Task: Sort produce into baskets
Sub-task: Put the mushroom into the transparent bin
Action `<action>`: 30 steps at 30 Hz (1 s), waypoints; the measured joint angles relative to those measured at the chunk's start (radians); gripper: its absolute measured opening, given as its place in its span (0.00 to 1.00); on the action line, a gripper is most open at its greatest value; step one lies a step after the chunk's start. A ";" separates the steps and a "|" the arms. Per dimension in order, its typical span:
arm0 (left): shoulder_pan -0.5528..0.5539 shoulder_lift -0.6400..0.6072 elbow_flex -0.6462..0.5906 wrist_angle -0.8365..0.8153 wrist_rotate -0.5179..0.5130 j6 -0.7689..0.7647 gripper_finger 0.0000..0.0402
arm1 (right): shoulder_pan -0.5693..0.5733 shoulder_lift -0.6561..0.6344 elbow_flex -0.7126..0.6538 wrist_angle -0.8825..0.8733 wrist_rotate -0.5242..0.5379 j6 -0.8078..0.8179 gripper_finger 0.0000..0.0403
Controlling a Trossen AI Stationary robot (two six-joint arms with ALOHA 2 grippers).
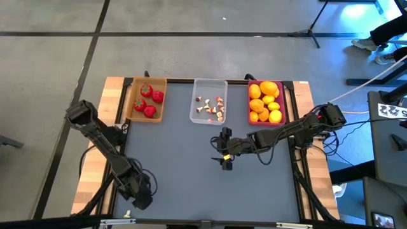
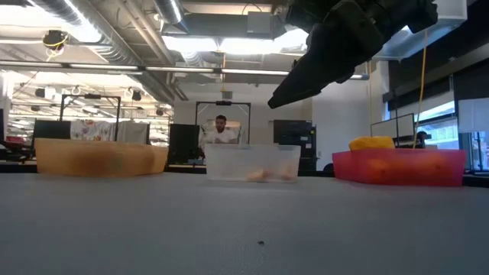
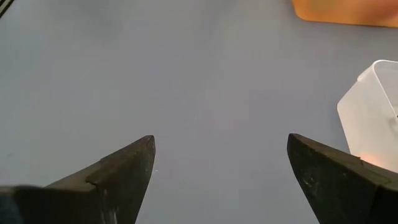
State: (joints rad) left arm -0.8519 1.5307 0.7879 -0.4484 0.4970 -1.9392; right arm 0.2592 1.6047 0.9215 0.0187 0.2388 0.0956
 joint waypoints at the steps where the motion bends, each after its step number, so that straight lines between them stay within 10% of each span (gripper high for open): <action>1: -0.004 0.007 0.000 0.010 0.009 -0.037 0.61 | 0.000 0.000 0.000 0.000 -0.001 0.000 0.89; 30: -0.083 0.223 0.000 0.276 0.135 -0.155 0.60 | 0.000 0.000 0.000 -0.001 -0.014 0.002 0.89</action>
State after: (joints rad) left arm -0.9351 1.7537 0.7879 -0.1722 0.6321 -2.0941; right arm 0.2592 1.6047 0.9215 0.0181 0.2246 0.0978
